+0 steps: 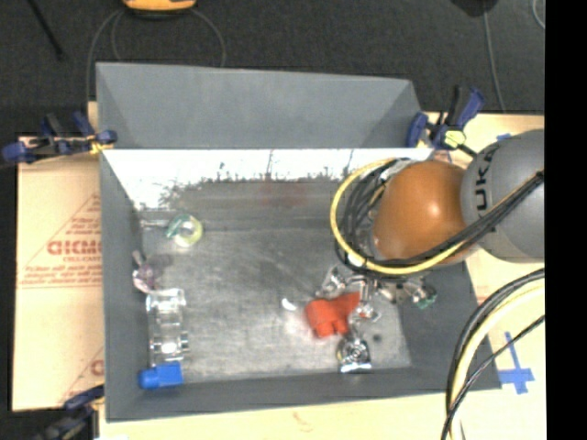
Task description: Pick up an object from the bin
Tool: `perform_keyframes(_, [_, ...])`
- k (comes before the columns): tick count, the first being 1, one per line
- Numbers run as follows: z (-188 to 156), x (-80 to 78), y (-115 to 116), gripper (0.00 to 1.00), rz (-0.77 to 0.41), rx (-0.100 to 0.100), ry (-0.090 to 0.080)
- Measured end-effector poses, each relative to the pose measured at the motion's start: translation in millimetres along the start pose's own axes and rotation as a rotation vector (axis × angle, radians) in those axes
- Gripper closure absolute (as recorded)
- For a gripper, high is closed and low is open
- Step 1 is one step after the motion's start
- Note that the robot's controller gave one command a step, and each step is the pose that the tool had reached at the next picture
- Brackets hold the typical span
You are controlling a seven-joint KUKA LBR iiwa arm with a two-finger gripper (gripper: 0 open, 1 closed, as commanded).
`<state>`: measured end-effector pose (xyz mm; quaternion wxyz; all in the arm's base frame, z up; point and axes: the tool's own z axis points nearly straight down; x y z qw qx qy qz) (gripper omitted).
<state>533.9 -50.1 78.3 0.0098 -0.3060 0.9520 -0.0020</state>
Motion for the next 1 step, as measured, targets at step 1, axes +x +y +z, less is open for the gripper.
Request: perform_keyframes(1, [-157.4,6.8,-17.3,1.0,-0.007,-0.001,0.01])
